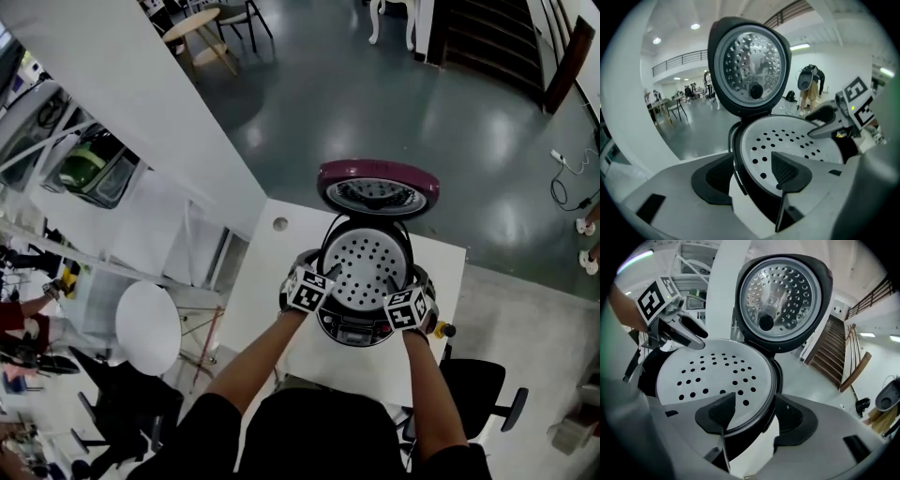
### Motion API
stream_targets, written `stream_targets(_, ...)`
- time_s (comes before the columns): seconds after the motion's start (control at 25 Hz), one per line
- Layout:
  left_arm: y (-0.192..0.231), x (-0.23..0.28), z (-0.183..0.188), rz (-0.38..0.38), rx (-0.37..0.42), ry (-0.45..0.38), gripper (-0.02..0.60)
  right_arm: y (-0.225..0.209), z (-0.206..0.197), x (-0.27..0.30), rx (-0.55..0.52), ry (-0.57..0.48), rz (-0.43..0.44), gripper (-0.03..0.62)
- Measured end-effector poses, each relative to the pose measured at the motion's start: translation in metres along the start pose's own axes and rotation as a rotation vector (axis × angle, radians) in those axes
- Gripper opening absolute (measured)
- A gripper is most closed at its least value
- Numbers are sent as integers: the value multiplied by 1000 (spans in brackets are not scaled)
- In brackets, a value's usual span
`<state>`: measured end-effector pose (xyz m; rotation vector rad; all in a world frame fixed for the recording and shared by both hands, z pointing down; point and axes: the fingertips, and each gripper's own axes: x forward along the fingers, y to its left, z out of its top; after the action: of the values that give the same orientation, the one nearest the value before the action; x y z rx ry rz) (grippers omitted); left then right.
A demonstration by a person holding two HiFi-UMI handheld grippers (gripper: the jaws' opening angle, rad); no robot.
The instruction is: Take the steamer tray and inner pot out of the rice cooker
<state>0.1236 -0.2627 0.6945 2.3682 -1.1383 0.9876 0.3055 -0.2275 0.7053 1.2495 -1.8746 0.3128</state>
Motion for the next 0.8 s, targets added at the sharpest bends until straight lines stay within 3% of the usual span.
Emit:
stream_targets(0.08, 0, 5, 2, 14, 80, 9, 245, -1, 0, 2, -38, 17, -23, 232)
stream_targets(0.2, -1, 11, 1, 12, 108, 37, 239, -4, 1, 4, -73, 32, -51, 227)
stream_targets(0.32, 2, 10, 0, 39, 140, 45, 152, -7, 0, 3, -61, 37, -69, 186)
stream_targets(0.44, 3, 9, 3, 47, 204, 32, 139, -11, 3, 2, -41, 43, -75, 171)
stream_targets(0.8, 5, 13, 3, 24, 161, 14, 115, -17, 7, -4, 27, 61, -99, 108)
